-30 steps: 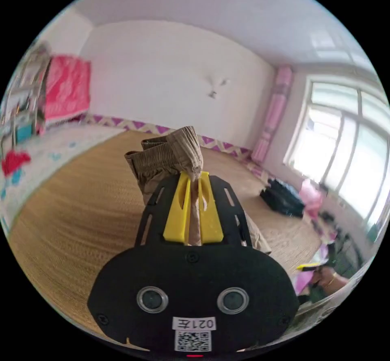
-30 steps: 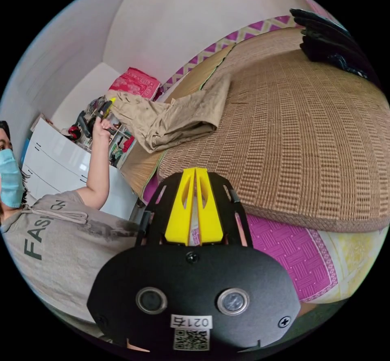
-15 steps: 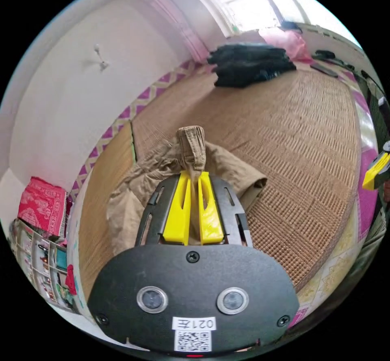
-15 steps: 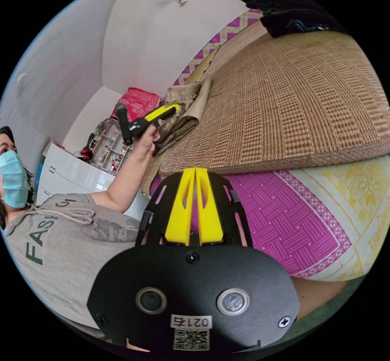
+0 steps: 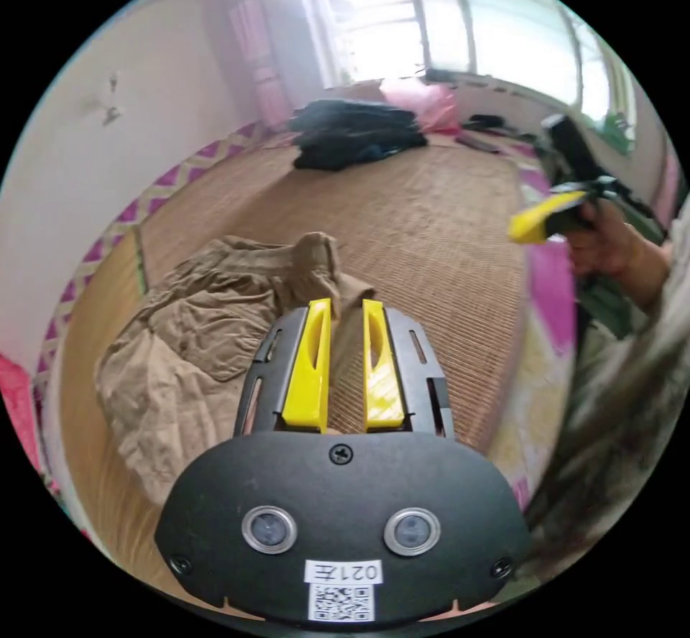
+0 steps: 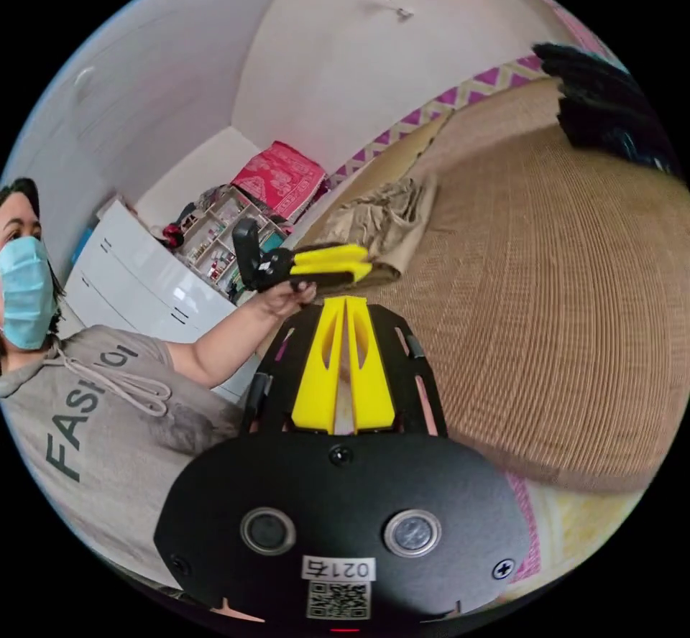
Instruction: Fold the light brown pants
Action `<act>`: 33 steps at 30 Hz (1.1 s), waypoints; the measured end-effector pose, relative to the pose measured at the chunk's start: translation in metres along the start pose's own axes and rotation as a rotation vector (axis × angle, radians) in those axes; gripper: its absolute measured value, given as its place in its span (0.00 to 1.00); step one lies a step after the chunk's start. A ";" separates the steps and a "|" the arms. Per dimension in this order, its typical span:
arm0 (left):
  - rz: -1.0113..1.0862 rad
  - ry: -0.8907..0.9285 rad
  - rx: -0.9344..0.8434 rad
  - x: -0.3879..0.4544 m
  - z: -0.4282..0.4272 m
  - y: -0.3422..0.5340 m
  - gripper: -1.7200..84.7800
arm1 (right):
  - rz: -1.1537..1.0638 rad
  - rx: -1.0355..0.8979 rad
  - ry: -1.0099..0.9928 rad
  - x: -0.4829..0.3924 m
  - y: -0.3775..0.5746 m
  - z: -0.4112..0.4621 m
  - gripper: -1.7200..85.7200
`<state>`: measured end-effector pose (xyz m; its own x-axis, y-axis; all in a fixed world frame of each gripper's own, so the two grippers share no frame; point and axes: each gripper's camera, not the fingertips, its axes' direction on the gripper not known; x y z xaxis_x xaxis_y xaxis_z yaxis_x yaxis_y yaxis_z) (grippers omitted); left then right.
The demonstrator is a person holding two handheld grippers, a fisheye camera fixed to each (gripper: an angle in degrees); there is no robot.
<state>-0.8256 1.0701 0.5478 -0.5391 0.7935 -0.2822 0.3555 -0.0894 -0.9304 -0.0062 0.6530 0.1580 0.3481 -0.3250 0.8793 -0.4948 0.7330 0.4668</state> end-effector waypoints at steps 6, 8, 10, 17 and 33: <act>-0.390 -0.144 0.211 -0.114 -0.091 0.141 0.03 | -0.206 -0.082 0.124 -0.018 -0.072 0.122 0.01; -0.628 -0.249 0.207 -0.184 -0.097 0.210 0.04 | -0.215 -0.115 0.164 -0.014 -0.085 0.167 0.01; -0.764 -0.291 0.118 -0.228 -0.068 0.261 0.04 | -0.164 -0.193 0.296 0.006 -0.088 0.217 0.01; -0.792 -0.231 -0.006 -0.276 0.000 0.369 0.02 | -0.076 -0.293 0.404 0.072 -0.048 0.278 0.06; -1.081 0.381 0.121 -0.405 0.092 0.641 0.14 | 0.439 -0.442 -0.157 0.363 -0.051 0.382 0.16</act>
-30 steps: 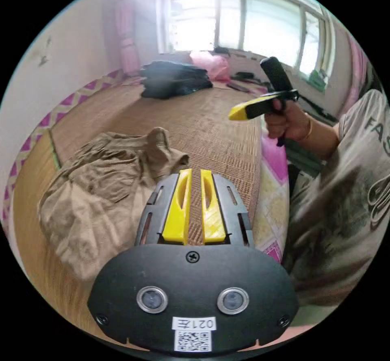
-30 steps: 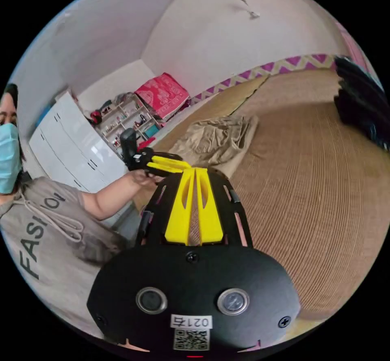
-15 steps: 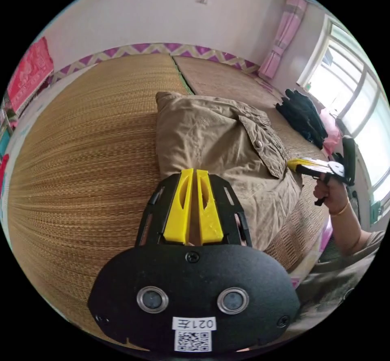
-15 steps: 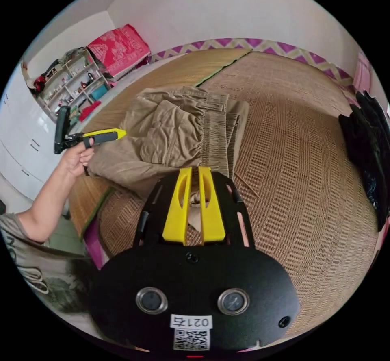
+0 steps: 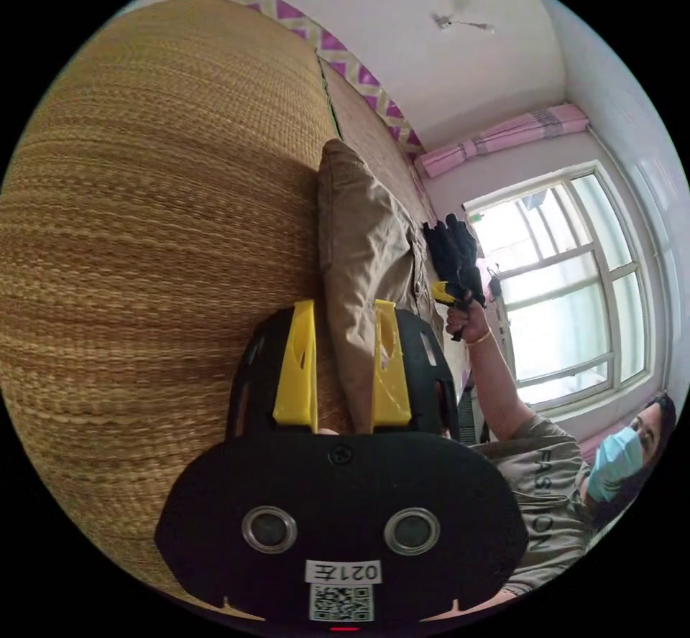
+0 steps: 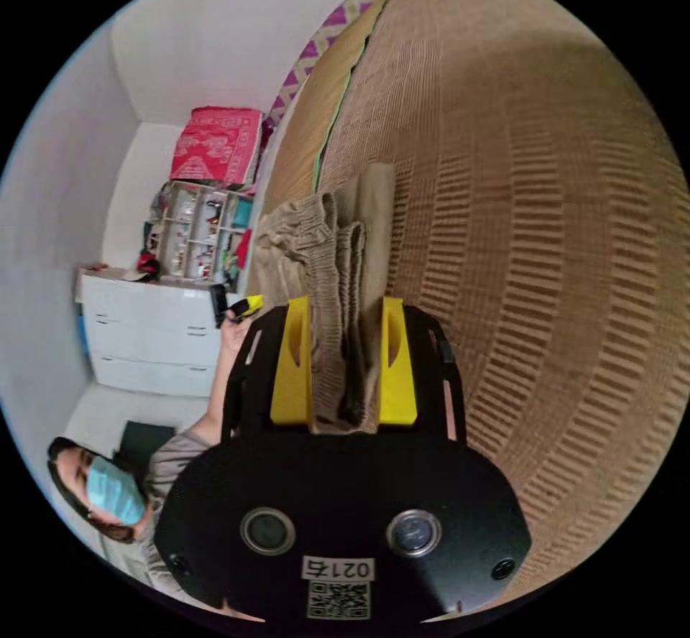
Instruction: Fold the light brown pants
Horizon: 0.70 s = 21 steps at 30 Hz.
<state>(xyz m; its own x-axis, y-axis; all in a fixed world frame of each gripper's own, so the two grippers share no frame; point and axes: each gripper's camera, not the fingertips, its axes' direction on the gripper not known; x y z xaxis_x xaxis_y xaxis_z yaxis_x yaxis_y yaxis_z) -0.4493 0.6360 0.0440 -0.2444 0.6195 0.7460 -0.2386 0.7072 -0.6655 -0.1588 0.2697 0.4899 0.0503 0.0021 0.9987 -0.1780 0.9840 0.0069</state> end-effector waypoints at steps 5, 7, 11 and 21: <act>0.000 0.007 -0.064 -0.043 0.042 0.012 0.09 | -0.040 -0.045 0.013 0.033 -0.016 0.031 0.11; -0.012 0.056 -0.032 -0.061 0.045 0.026 0.08 | -0.071 -0.025 -0.001 0.039 -0.012 0.031 0.10; -0.004 0.119 0.019 -0.065 0.050 0.059 0.07 | -0.164 0.015 -0.002 0.035 0.012 0.022 0.09; 0.325 0.155 -0.095 0.136 0.169 0.027 0.07 | -0.184 0.229 0.087 0.071 0.130 -0.175 0.09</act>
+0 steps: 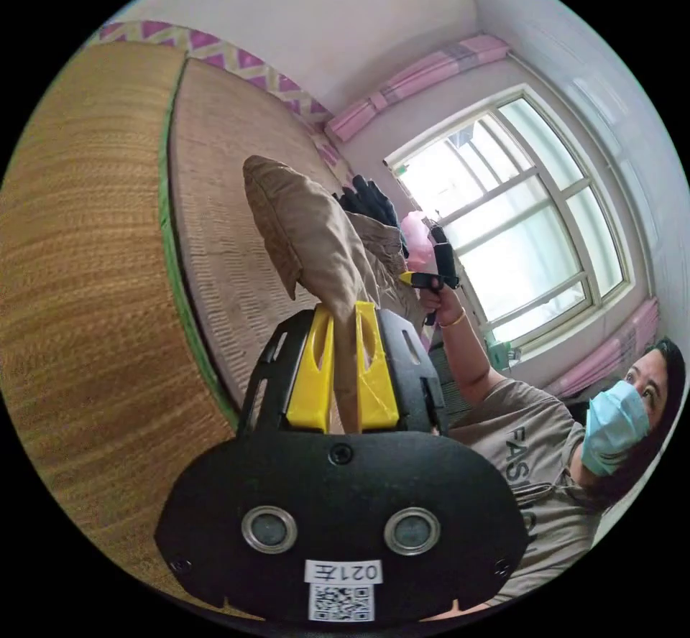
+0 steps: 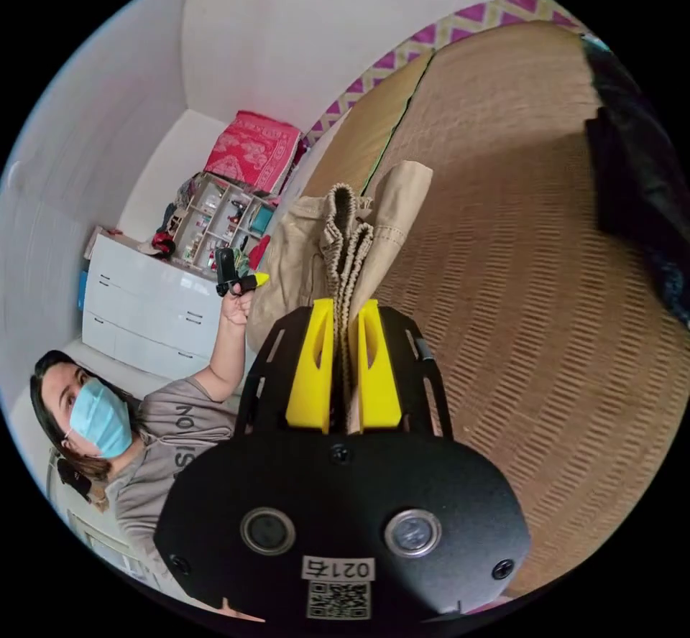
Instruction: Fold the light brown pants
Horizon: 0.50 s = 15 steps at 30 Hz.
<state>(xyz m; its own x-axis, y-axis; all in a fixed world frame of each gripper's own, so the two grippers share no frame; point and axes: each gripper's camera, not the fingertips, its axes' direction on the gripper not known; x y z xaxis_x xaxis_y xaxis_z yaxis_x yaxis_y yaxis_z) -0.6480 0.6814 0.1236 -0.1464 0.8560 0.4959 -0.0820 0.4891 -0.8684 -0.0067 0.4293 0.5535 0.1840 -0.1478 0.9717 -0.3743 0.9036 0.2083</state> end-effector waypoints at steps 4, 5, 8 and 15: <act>0.070 0.100 -0.032 0.060 0.119 -0.087 0.07 | 0.012 0.128 0.099 0.020 0.017 -0.114 0.09; 0.082 0.120 -0.039 0.078 0.153 -0.112 0.07 | 0.018 0.161 0.144 0.026 0.019 -0.148 0.09; 0.124 0.120 -0.060 0.132 0.237 -0.186 0.07 | 0.051 0.230 0.240 0.045 0.010 -0.229 0.09; 0.176 0.032 0.024 0.210 0.376 -0.322 0.07 | 0.123 0.407 0.368 0.118 -0.050 -0.354 0.09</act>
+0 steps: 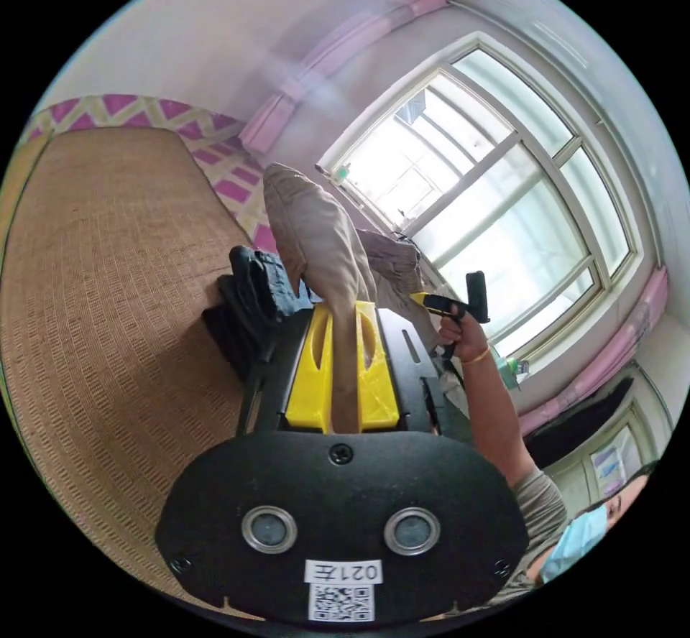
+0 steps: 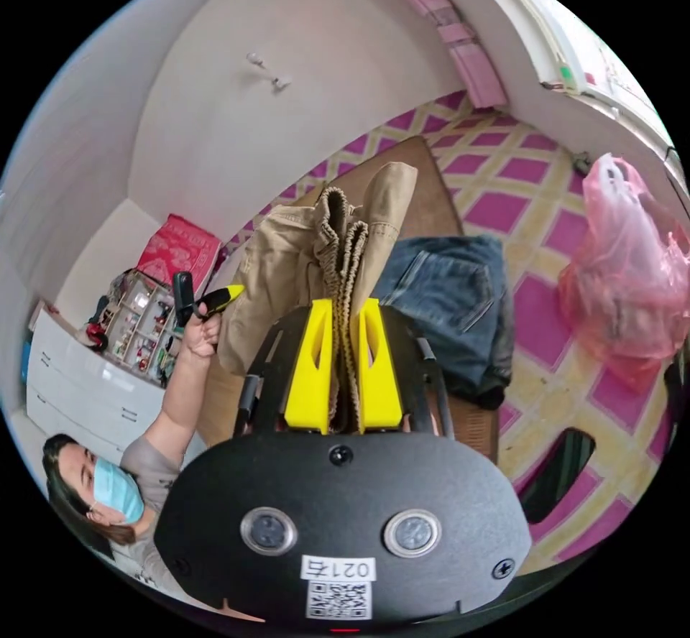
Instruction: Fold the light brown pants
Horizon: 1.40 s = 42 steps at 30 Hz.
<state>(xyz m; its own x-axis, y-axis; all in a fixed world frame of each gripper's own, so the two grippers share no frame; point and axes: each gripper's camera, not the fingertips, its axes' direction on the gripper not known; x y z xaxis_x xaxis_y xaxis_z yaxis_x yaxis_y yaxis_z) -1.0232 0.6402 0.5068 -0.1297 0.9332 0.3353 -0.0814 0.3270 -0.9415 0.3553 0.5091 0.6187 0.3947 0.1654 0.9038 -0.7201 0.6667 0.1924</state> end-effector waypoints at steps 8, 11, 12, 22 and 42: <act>-0.119 -0.071 0.155 -0.115 0.110 0.038 0.05 | 0.035 0.039 0.427 0.087 0.024 0.076 0.14; -0.127 -0.016 0.259 -0.162 0.078 0.101 0.02 | -0.058 0.194 0.439 0.086 0.074 0.062 0.12; -0.119 -0.013 0.247 -0.167 0.074 0.111 0.01 | -0.140 0.243 0.433 0.076 0.094 0.056 0.12; -0.003 0.026 0.000 -0.147 0.035 0.257 0.01 | -0.792 0.206 0.425 -0.027 0.193 0.087 0.17; -0.194 0.106 0.068 -0.122 0.183 0.018 0.20 | 0.355 0.125 -0.282 0.350 0.118 0.042 0.18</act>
<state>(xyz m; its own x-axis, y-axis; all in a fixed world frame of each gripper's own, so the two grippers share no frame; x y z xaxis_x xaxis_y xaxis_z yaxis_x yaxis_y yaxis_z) -1.1898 0.5048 0.4550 -0.0011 0.8653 0.5012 -0.1620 0.4945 -0.8540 0.3847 0.6152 0.9732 -0.0464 0.1520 0.9873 -0.8524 0.5092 -0.1185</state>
